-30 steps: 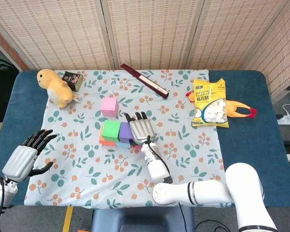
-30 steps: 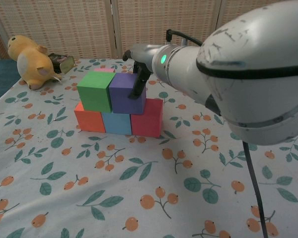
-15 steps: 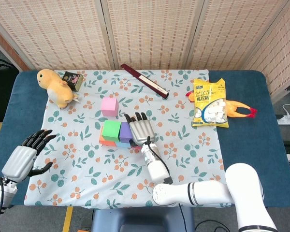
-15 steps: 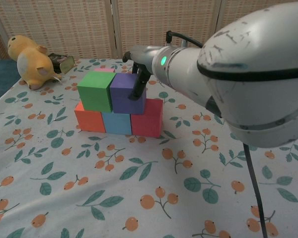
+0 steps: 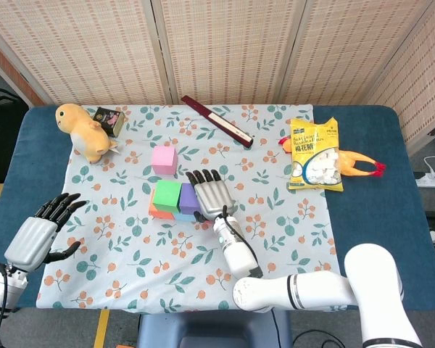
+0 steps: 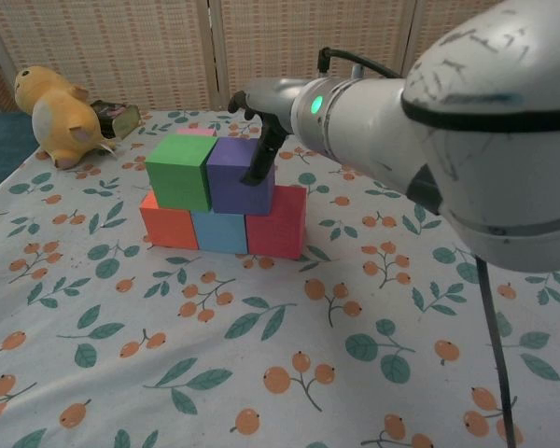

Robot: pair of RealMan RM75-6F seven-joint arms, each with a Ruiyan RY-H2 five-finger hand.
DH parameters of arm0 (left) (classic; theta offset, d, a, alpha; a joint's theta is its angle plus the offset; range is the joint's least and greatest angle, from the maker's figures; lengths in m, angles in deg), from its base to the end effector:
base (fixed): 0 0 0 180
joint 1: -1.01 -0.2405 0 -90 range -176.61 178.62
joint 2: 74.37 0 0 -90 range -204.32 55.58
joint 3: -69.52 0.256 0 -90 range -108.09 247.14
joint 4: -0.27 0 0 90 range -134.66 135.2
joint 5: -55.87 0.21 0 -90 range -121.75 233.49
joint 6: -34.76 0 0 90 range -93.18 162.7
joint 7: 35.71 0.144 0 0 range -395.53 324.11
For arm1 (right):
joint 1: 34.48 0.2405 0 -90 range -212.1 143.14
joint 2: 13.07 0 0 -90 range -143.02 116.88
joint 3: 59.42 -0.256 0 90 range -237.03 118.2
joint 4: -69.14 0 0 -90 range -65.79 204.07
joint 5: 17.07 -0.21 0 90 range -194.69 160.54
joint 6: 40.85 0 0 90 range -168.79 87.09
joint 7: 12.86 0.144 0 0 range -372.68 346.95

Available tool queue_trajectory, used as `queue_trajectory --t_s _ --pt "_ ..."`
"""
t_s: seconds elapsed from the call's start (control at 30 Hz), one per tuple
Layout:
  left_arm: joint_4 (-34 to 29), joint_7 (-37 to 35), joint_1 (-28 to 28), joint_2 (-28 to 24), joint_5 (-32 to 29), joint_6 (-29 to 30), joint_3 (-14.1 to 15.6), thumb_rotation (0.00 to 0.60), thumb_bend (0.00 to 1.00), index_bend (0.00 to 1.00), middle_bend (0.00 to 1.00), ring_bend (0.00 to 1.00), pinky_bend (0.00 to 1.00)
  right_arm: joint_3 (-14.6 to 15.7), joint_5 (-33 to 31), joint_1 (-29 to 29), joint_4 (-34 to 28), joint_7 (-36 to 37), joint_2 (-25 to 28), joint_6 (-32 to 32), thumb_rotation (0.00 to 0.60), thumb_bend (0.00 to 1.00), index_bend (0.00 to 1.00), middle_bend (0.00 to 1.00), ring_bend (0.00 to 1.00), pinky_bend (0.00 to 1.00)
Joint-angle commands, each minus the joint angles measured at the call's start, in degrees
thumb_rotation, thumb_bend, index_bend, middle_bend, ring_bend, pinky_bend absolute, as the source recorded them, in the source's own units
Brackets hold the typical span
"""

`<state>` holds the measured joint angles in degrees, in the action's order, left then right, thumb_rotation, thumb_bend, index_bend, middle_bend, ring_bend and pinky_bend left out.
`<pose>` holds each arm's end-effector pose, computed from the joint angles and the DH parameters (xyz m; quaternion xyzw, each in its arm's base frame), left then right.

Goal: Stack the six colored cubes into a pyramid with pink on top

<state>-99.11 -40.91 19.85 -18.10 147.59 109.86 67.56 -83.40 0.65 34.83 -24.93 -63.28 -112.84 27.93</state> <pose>-0.2441 0.2390 0.1600 -0.6927 -0.3599 -0.4239 0.4593 0.0245 -0.3519 -0.0487 0.7216 -0.4317 0.3369 0.4236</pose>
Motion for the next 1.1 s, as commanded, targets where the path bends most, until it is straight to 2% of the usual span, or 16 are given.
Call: queue_trajectory --t_s 0.03,0.23,0.37,0.5,0.63,0.77,0.87,1.1 --pt "0.20 0.01 0.48 0.13 -0.18 -0.75 -0.12 0.600 0.30 0.12 0.04 0.00 0.16 0.62 1.96 -2.66 -6.33 1.54 4.68 0.57 0.600 0.21 0.00 0.04 0.00 0.03" --pt "1.55 -0.29 2.50 1.53 -0.26 -3.28 -0.64 0.600 0.30 0.16 0.06 0.01 0.16 1.86 5.26 -8.23 -15.15 7.25 13.00 -1.43 0.600 0.21 0.00 0.04 0.00 0.03" --pt "3.02 0.44 5.05 3.44 0.98 -5.87 -0.98 0.600 0.30 0.19 0.10 0.04 0.16 2.24 7.96 -13.13 -19.25 15.25 19.19 -6.24 0.600 0.21 0.00 0.07 0.00 0.03" --pt "3.73 -0.56 8.36 5.06 1.42 -9.32 -1.77 0.600 0.29 0.20 0.14 0.06 0.16 1.56 9.34 -16.72 -21.15 23.30 24.91 -12.60 0.600 0.21 0.00 0.15 0.00 0.03" --pt "4.50 -0.61 11.45 6.75 0.99 -12.77 -2.62 0.600 0.29 0.19 0.15 0.06 0.16 2.16 9.85 -17.97 -20.64 28.15 28.22 -18.35 0.600 0.23 0.00 0.18 0.00 0.03" --pt "4.73 -1.50 14.80 7.50 -0.85 -18.19 -3.06 0.600 0.31 0.13 0.17 0.06 0.15 2.69 9.12 -17.30 -18.87 31.52 29.41 -22.81 0.600 0.24 0.00 0.19 0.00 0.03" --pt "4.85 -1.85 16.78 7.71 -3.44 -22.25 -3.34 0.600 0.33 0.06 0.17 0.06 0.15 3.42 8.99 -16.21 -17.20 32.89 29.29 -24.67 0.600 0.24 0.00 0.19 0.00 0.03" --pt "7.52 -2.81 18.89 10.08 -7.96 -26.25 -3.74 0.600 0.33 0.00 0.16 0.05 0.14 5.42 8.00 -13.40 -13.26 35.13 27.47 -26.77 0.600 0.24 0.00 0.19 0.00 0.03"
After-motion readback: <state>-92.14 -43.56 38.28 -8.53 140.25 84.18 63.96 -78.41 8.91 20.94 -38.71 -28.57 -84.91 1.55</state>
